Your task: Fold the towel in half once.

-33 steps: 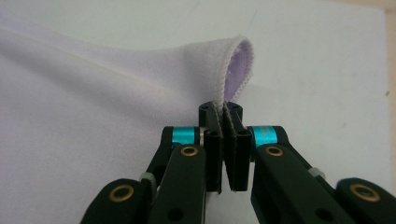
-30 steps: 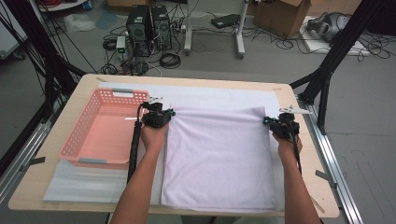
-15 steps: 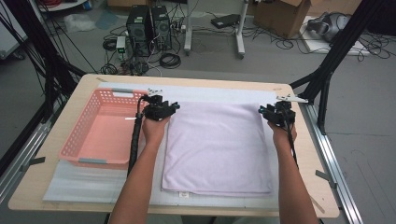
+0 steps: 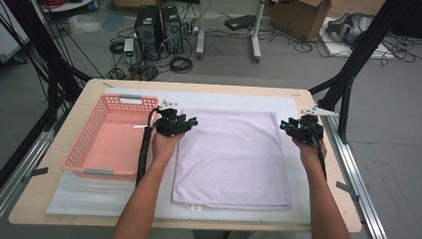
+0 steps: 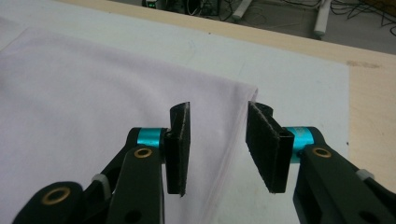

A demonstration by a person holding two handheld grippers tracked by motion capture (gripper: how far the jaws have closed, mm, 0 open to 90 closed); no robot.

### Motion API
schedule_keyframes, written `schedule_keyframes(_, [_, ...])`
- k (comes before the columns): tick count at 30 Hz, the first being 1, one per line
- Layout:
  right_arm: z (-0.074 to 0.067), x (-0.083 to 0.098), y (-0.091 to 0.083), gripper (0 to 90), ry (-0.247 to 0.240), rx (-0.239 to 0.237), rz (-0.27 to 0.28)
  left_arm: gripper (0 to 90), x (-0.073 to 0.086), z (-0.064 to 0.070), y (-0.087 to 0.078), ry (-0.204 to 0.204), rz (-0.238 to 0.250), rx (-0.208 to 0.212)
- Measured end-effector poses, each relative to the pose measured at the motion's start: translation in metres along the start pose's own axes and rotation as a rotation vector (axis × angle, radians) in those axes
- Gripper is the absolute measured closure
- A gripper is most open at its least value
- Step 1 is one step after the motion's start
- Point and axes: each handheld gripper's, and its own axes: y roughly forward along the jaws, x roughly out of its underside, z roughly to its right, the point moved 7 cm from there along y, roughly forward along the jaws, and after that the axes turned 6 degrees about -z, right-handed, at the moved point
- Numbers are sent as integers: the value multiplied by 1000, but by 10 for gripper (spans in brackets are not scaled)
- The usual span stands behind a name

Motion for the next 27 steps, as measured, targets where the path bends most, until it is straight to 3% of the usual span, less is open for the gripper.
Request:
schedule_keyframes(3, [-6, 9, -5, 587, -22, -18, -16, 464, 11, 9, -6, 2, -12, 44])
schedule_keyframes(6, [-15, 19, -8, 586, -39, -44, -18, 463, 25, 18, -13, 31, -46, 71])
schedule_keyframes(14, [-34, 54, -15, 605, -70, -76, -38, 411, 55, 30, -34, 86, -73, 73])
schedule_keyframes(18, [-40, 73, -22, 608, -84, -82, -45, 410, 67, 34, -47, 109, -63, 85])
schedule_keyframes(22, [-45, 90, -30, 611, -76, -86, -35, 441, 86, 35, -59, 105, -80, 79])
schedule_keyframes(27, [-53, 111, -45, 615, -88, -82, -38, 503, 105, 39, -79, 115, -59, 90])
